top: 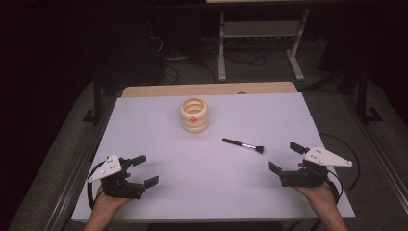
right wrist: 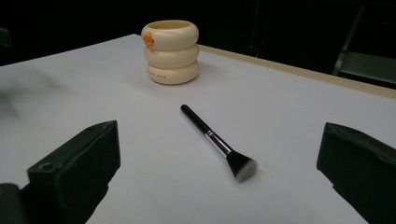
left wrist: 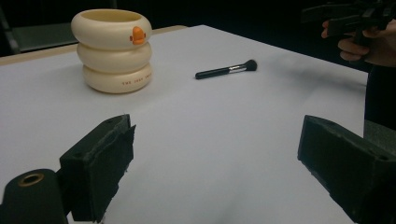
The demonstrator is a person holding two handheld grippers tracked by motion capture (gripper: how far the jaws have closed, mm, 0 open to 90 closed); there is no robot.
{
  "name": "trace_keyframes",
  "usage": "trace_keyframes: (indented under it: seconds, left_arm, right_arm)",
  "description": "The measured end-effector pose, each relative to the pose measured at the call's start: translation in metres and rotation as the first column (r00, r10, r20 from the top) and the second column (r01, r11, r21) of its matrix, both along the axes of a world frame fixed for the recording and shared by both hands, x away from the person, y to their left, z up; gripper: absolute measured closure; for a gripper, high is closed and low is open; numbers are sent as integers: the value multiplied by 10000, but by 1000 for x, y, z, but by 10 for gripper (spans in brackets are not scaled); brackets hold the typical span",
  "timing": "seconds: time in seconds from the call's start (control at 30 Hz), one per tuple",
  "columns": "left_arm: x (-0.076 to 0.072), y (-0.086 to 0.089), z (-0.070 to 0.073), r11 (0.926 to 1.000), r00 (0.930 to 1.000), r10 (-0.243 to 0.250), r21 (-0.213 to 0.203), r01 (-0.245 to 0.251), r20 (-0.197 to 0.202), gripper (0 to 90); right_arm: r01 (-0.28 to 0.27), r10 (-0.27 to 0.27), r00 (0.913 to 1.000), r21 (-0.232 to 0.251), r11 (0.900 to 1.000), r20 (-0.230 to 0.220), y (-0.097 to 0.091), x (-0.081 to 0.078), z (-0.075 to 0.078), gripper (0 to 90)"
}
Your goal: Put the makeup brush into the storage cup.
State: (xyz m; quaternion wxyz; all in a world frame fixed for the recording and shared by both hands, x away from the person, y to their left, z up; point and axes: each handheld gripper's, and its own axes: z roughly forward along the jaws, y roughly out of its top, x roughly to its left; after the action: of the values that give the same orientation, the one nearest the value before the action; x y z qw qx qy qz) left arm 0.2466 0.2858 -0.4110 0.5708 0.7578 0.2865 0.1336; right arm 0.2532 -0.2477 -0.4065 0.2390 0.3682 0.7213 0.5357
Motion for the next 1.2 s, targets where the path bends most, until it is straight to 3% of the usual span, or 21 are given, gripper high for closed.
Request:
trace_keyframes:
  seconds: [0.8,1.0,1.2]
  left_arm:
    - [0,0,1,10000,10000,-26,12,26,8,99]
    - [-1,0,1,10000,10000,-20,-42,20,-17,99]
    - [-1,-1,1,10000,10000,-36,-10,36,1,99]
  right_arm:
    - [-23,17,9996,184,9998,291,3,15,8,0]
    - [11,-12,9999,163,9999,101,4,17,8,0]
    - [-21,18,9998,175,9998,185,4,20,9,0]
